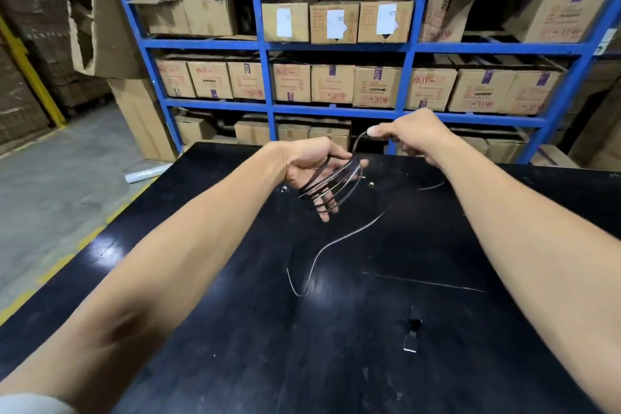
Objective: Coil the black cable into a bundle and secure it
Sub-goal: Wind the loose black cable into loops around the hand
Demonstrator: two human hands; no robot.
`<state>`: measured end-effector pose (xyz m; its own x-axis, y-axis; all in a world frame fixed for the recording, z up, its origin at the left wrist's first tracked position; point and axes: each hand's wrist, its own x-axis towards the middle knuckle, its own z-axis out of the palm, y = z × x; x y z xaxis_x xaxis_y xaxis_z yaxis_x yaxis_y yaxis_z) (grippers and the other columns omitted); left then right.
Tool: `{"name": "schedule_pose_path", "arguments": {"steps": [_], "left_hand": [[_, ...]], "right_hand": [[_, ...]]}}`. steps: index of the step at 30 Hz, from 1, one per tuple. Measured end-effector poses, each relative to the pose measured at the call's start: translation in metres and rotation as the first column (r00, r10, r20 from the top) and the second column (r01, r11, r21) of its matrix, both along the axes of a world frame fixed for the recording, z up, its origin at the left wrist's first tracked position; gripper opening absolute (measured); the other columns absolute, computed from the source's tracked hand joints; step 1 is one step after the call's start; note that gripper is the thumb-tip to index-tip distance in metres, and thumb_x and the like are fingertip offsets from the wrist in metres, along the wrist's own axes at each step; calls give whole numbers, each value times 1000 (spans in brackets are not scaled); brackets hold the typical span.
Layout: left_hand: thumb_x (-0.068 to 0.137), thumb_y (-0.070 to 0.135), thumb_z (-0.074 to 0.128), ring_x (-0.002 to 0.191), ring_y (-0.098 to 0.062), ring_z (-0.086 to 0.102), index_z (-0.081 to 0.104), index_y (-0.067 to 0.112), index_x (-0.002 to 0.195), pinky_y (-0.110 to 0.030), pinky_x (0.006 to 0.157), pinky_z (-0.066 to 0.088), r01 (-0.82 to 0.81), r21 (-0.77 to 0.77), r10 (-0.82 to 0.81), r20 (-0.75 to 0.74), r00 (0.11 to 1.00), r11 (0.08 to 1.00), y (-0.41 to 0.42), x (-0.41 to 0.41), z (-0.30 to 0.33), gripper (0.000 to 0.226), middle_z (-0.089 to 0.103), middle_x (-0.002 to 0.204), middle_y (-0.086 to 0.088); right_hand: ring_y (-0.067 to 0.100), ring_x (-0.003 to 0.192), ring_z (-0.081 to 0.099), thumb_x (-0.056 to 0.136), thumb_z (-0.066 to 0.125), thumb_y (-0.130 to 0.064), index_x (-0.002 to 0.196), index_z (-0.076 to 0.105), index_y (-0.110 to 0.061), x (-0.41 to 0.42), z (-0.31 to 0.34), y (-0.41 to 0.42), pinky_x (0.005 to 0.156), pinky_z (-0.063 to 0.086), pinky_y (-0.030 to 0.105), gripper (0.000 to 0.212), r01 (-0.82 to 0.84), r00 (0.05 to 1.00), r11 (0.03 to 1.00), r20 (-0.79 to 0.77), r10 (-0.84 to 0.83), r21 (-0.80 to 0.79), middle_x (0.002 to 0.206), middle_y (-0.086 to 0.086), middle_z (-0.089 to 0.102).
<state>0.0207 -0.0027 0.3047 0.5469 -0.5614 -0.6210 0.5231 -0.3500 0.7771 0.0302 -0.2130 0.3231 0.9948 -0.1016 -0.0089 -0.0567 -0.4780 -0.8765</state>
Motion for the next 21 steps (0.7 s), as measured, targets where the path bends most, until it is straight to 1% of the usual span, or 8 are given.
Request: {"name": "schedule_pose_path", "arguments": {"steps": [2, 5, 8, 11, 13, 15, 17, 21], "left_hand": [[103, 39, 31, 122, -63, 42, 61, 17, 122, -83, 95, 26, -131, -12, 132, 34, 991, 991, 3, 9, -4, 42, 53, 127, -15], [103, 38, 30, 127, -57, 42, 47, 17, 143, -86, 89, 28, -304, -205, 318, 37, 947, 930, 11, 22, -3, 48, 49, 132, -19], [104, 34, 28, 115, -57, 52, 55, 18, 133, -86, 88, 29, -453, -438, 511, 16, 859, 776, 17, 30, 7, 42, 54, 126, -16], [103, 34, 27, 132, -66, 28, 44, 13, 142, -86, 89, 27, -518, -608, 598, -87, 797, 602, 22, 35, 18, 48, 35, 152, -22], [103, 36, 25, 127, -72, 25, 31, 16, 151, -85, 90, 29, -486, -684, 574, -119, 810, 544, 21, 32, 26, 52, 23, 157, -24], [104, 36, 27, 122, -74, 32, 35, 20, 150, -83, 93, 30, -415, -725, 502, -111, 858, 550, 16, 24, 37, 50, 26, 157, -22], [104, 38, 28, 122, -72, 36, 43, 28, 146, -81, 94, 33, -269, -719, 365, -22, 931, 641, 12, 14, 44, 46, 30, 158, -13], [104, 44, 24, 134, -63, 28, 33, 42, 149, -77, 97, 35, 55, -561, -17, 72, 997, 826, 17, 3, 36, 46, 27, 161, 6]], "right_hand": [[10, 47, 43, 85, 77, -36, 83, 80, -8, -2, 13, 2, 54, 39, 25, 29, -87, 996, 996, -2, 88, 23, 77, 1, 68], [9, 44, 45, 96, 62, -34, 84, 80, -11, -12, 10, 5, 50, 37, 24, 32, -200, 980, 980, -22, 199, -18, 69, 0, 65], [11, 45, 44, 102, 55, -36, 95, 79, -11, -29, -15, 8, 48, 35, 24, 36, -336, 938, 940, -66, 340, 57, 63, -1, 59], [12, 49, 38, 104, 51, -38, 98, 79, -14, -42, -56, 15, 48, 32, 23, 37, -459, 873, 864, -76, 481, 206, 63, -1, 54], [11, 49, 35, 105, 49, -41, 100, 78, -19, -49, -82, 22, 49, 32, 22, 36, -510, 831, 822, -99, 547, 254, 64, -1, 51], [11, 49, 36, 105, 49, -45, 101, 78, -20, -53, -102, 29, 50, 35, 23, 39, -526, 813, 826, -165, 558, 203, 66, -2, 50], [10, 49, 39, 101, 50, -56, 92, 79, -20, -51, -113, 33, 54, 38, 25, 47, -469, 863, 883, -196, 466, 37, 66, -4, 49], [13, 62, 57, 90, 56, -68, 63, 70, -21, -28, -101, 19, 69, 39, 26, 57, -86, 996, 959, 6, 91, -272, 56, -10, 59]]}}
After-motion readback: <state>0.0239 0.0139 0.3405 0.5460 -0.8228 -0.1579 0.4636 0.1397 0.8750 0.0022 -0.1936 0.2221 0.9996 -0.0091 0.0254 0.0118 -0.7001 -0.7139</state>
